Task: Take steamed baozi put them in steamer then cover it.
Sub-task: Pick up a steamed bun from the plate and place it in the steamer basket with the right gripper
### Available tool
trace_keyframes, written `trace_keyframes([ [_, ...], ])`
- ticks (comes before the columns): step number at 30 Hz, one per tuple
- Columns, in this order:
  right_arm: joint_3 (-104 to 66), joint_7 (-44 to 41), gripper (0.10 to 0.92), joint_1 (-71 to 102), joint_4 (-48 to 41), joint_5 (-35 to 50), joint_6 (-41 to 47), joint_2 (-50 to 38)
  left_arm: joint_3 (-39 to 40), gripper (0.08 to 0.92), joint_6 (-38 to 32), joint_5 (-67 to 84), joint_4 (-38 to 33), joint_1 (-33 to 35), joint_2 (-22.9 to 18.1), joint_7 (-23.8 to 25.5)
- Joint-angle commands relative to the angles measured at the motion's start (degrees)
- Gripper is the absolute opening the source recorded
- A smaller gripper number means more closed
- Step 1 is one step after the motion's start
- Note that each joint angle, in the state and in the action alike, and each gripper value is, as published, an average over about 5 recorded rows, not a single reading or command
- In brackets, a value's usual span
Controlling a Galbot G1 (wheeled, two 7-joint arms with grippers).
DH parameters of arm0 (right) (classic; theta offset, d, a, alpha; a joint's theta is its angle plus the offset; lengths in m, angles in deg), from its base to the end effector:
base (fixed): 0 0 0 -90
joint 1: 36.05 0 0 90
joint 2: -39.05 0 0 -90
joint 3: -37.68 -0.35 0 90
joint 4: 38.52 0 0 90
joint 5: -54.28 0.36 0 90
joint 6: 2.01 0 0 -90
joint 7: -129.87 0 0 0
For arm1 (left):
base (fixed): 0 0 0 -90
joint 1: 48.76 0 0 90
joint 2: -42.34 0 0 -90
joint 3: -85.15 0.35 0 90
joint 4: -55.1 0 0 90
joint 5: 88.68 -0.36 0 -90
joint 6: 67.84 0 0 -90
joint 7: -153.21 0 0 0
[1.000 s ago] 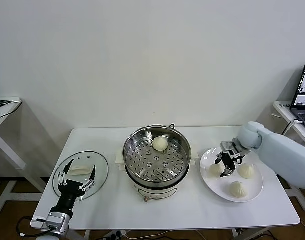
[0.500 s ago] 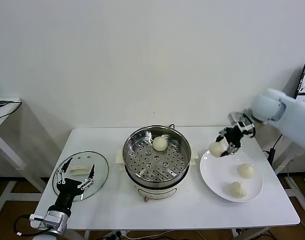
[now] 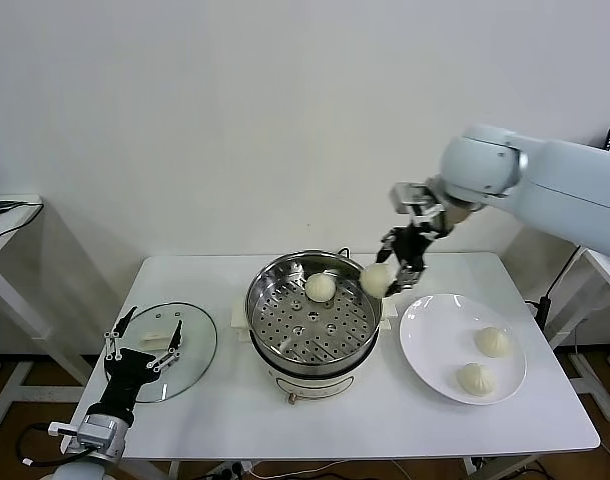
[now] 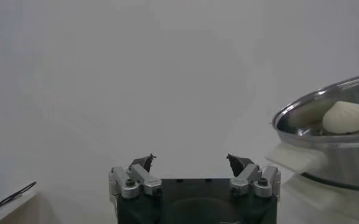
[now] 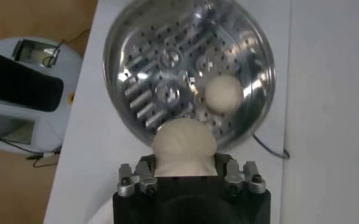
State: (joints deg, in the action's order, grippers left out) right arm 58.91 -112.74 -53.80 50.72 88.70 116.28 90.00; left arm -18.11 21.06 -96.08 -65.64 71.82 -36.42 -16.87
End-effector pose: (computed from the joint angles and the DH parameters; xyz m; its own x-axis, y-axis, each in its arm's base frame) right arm 0.5035 0.0371 0.0243 -0.0972 -0.2552 0.9620 -0.9654 -0.2109 -0.1535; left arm 0.1835 0.1020 -0.2815 -0.9973 0.0721 0.0133 0.0713 0.9115 0.4050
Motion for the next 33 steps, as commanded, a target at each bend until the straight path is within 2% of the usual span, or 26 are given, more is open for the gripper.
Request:
trace_keyframes([
  [1,0.7,3.0,0.653,1.9,-2.0,4.3,4.5,13.1,-0.5,0.823,0.0,0.3,0.7,-0.3,0.2,0.1],
  [8,-0.2,3.7,0.653,6.0,-8.6,2.8,5.3,21.1,-0.8,0.823,-0.2,0.3,1.8,-0.8,0.4,0.2],
  [17,-0.7,3.1,0.653,11.6,-15.3,-0.7,5.0,26.1,-1.0,0.823,-0.3,0.4,2.9,-1.2,0.5,0.2],
  [33,-2.3,1.0,0.653,16.7,-23.6,-7.8,3.0,30.0,-1.2,0.823,-0.7,0.6,3.5,-1.1,0.3,0.3],
])
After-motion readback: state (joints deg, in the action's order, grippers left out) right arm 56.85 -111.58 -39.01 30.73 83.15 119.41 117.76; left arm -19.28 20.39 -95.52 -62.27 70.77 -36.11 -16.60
